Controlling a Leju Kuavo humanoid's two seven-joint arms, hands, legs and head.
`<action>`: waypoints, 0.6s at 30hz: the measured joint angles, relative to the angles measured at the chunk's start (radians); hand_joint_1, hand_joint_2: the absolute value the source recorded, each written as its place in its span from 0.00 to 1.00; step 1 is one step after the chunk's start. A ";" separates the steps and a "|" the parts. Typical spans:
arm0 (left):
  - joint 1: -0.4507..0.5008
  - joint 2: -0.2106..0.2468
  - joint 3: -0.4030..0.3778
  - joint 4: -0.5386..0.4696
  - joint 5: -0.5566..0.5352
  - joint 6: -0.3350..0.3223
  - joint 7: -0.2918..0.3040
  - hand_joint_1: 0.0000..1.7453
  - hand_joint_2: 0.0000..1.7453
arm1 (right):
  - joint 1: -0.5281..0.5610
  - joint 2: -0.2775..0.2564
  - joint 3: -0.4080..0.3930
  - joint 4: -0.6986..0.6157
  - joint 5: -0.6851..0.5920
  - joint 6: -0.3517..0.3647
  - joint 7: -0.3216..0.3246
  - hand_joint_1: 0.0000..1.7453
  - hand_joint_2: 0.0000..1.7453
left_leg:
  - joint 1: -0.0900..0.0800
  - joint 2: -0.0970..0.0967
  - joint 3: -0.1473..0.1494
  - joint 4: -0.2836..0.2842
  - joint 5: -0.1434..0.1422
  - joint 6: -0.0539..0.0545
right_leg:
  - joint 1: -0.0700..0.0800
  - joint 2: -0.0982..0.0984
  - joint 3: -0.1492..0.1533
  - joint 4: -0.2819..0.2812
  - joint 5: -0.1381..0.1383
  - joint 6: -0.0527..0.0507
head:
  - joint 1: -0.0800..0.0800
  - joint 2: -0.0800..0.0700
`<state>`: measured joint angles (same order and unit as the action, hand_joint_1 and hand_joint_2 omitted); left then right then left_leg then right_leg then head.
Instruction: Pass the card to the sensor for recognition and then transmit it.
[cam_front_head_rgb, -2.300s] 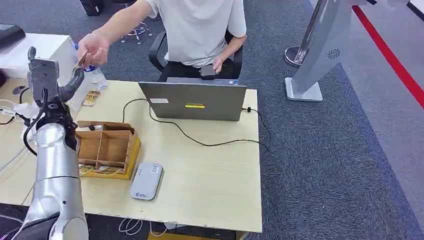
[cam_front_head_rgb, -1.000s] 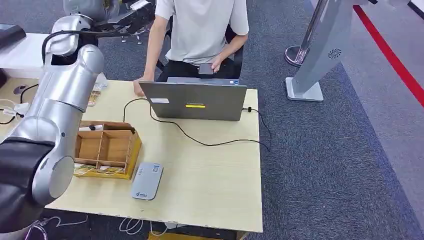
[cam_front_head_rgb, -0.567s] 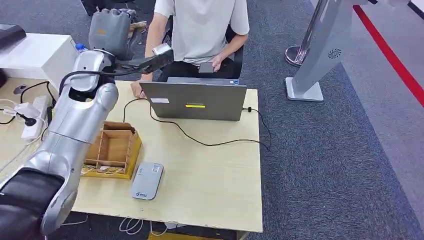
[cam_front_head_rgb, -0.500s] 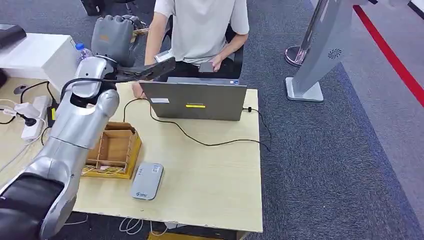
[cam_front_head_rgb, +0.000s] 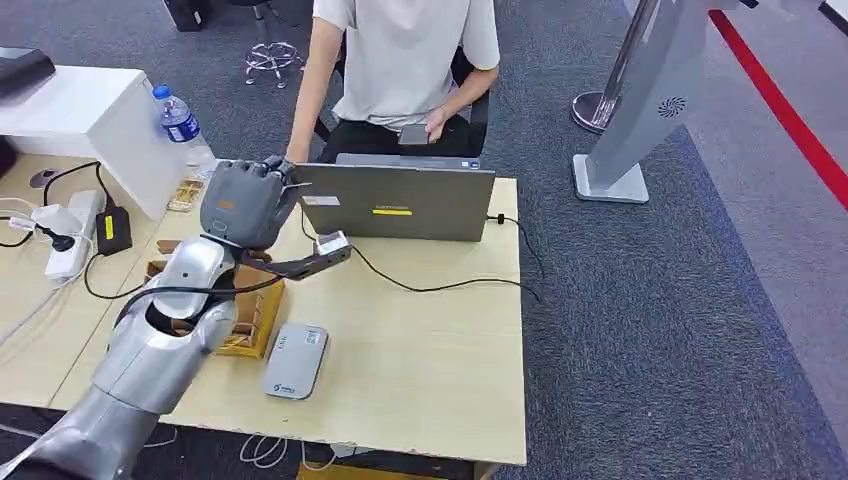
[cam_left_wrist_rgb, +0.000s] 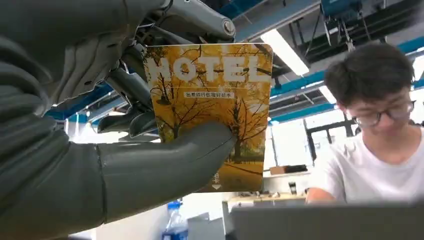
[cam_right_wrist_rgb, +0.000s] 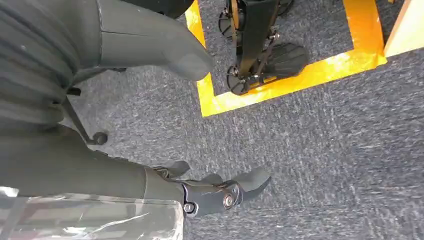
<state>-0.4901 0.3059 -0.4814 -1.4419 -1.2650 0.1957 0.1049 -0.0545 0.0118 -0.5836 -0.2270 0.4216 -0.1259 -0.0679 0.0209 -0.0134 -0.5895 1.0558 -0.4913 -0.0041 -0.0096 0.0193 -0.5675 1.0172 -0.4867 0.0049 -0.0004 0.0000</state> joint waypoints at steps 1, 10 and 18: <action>0.028 0.009 0.000 -0.015 -0.003 0.003 0.000 1.00 1.00 | 0.001 0.000 -0.006 0.000 -0.001 -0.001 -0.001 0.00 1.00 | 0.000 0.000 0.000 0.000 0.000 0.000 | 0.000 0.000 0.000 0.000 0.000 0.000 | 0.000 0.000; 0.267 0.083 -0.016 -0.111 -0.066 -0.008 -0.012 1.00 1.00 | 0.014 0.007 -0.064 0.000 0.012 -0.010 -0.005 0.00 1.00 | 0.000 0.000 0.000 0.000 0.000 0.000 | 0.000 0.000 -0.001 0.000 0.000 0.000 | 0.000 0.000; 0.318 0.103 -0.026 -0.108 -0.065 -0.032 -0.016 1.00 1.00 | 0.015 0.012 -0.085 0.000 0.039 -0.009 -0.003 0.00 1.00 | 0.000 0.000 0.000 0.000 0.000 0.000 | 0.000 0.000 -0.001 0.000 0.000 0.000 | 0.000 0.000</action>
<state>-0.1716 0.4086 -0.5073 -1.5500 -1.3298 0.1636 0.0889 -0.0399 0.0236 -0.6691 -0.2274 0.4608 -0.1350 -0.0713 0.0209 -0.0129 -0.5897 1.0555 -0.4911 -0.0040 -0.0096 0.0194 -0.5685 1.0169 -0.4868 0.0050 0.0000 0.0000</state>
